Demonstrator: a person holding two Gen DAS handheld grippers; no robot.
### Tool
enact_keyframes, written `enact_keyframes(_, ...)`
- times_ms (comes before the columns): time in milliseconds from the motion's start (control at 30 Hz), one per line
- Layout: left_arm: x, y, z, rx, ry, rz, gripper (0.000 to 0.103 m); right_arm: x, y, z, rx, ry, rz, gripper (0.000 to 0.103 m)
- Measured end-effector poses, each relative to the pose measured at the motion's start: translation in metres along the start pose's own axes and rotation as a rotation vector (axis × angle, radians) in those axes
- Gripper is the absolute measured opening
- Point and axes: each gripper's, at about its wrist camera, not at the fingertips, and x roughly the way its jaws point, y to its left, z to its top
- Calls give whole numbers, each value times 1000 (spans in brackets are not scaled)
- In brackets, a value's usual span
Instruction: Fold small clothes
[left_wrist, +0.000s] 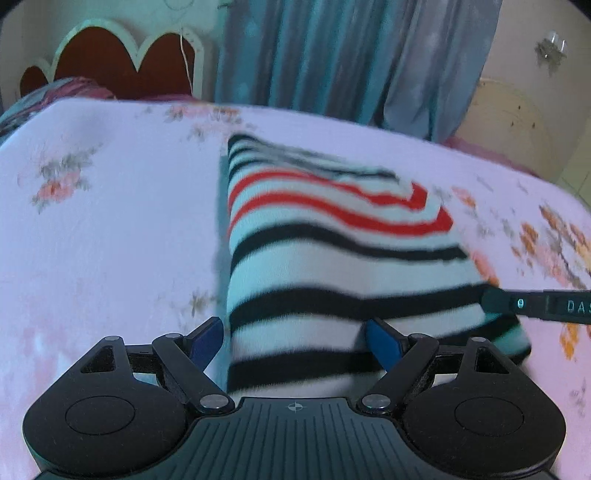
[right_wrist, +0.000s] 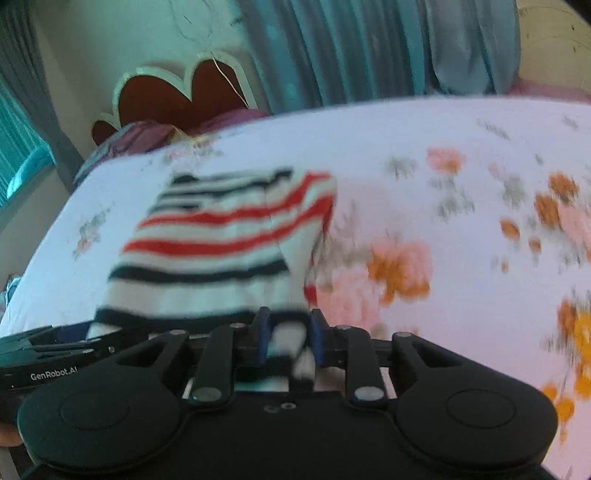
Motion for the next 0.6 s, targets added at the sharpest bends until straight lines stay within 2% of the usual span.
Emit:
enact_keyframes(100, 5, 8, -4, -55, 12, -20, 83, 9, -6, -17, 68, 45, 0, 21)
enact_keyframes(400, 0, 6, -4, -29, 20, 2, 83, 4, -9, -38, 174, 62, 9, 22)
enact_keyframes(533, -5, 1, -4, -5, 11, 20, 83, -4, 2, -34, 142, 54, -31, 27)
enact_keyframes(600, -7, 0, -3, -8, 9, 25, 83, -13, 6, -33, 134, 19, -49, 27)
